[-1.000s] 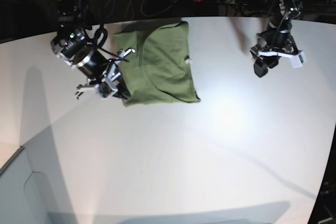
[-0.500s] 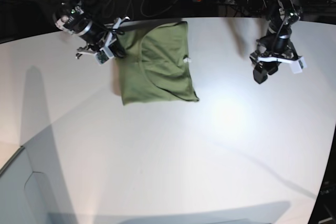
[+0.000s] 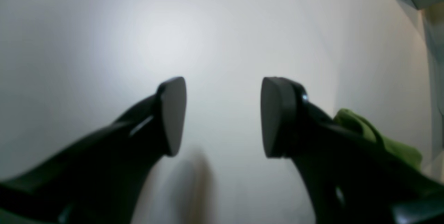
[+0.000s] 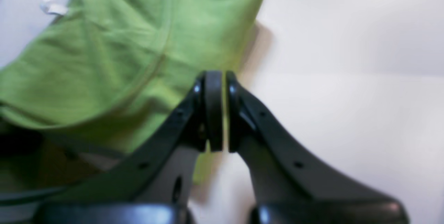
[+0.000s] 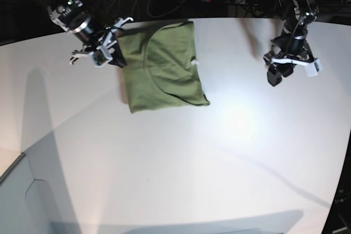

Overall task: Fold the T-shirt properly
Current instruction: 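Lower the left gripper onto the bundle's edge near the right gripper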

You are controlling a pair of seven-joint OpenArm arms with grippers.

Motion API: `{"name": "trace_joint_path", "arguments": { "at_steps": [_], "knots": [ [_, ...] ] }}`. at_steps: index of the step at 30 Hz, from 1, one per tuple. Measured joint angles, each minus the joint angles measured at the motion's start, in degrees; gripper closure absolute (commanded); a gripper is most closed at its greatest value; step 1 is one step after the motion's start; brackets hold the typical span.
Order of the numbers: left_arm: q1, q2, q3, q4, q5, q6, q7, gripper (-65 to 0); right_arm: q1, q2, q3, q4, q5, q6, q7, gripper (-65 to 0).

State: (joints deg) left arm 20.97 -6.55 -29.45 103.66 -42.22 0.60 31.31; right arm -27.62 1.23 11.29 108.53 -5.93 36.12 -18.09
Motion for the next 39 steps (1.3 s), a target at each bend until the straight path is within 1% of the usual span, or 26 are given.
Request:
{"name": "trace_joint_path", "arguments": {
  "at_steps": [3, 6, 12, 16, 18, 20, 22, 24, 28, 32, 37, 39],
  "knots": [
    [0.0, -0.13, -0.48, 0.0, 0.07, -0.02, 0.13, -33.4, -0.33, -0.09, -3.8, -2.51, 0.04, 0.0, 0.17, -0.1],
    [0.02, -0.11, -2.34, -0.17, 0.15, 0.0, 0.13, -33.5, 0.0, -0.13, -7.13, -6.64, 0.2, 0.0, 0.68, -0.1],
    [0.5, 0.04, -1.01, -0.11, 0.09, 0.0, -0.02, -33.6, 0.7, 0.0, -9.46, -9.77, -0.22, -0.07, 0.28, -0.1],
    [1.29, 0.17, 4.17, 0.42, 0.24, 0.04, 0.26, -34.7, -0.85, 0.28, -8.76, -3.93, -0.5, -0.13, 0.22, -0.1],
    [1.29, 1.18, 7.34, 2.03, 0.26, 0.04, 0.17, -38.2, -2.38, 0.28, -8.24, 0.35, -0.07, -0.09, 0.28, -0.1],
    [1.25, 3.45, 10.88, 4.04, 0.11, 0.02, -0.48, -42.8, -2.95, 0.09, -6.67, 4.07, 0.0, -0.07, 0.33, -0.1],
    [1.25, 4.22, 15.56, 4.63, -0.02, -0.2, -0.42, -45.7, -2.89, 0.31, -5.33, 5.86, 0.09, -0.11, 0.28, -0.1],
    [1.07, 4.83, 19.89, 4.46, 0.02, -0.17, 0.17, -46.5, -2.95, 0.28, -4.2, 6.05, 0.11, -0.09, 0.07, -0.1],
    [0.37, 4.35, 27.93, 1.75, 0.31, -0.2, -0.2, -46.5, -3.21, 0.33, -1.46, 6.01, -0.02, -0.07, -0.11, -0.1],
    [0.02, 4.35, 31.01, -2.49, 0.52, -0.13, -0.17, -46.5, -3.58, 0.31, -0.09, 5.97, -0.02, -0.02, -0.11, -0.1],
    [0.31, 4.26, 30.36, -3.5, 0.66, 0.04, -0.28, -46.5, -3.91, 0.24, 0.63, 5.95, 0.04, -0.04, 0.02, -0.1],
    [0.48, 3.3, 30.71, -4.33, 0.61, 0.02, -0.76, -46.5, -4.24, -0.11, 1.57, 5.95, -0.07, -0.04, -0.17, -0.1]
  ]
}}
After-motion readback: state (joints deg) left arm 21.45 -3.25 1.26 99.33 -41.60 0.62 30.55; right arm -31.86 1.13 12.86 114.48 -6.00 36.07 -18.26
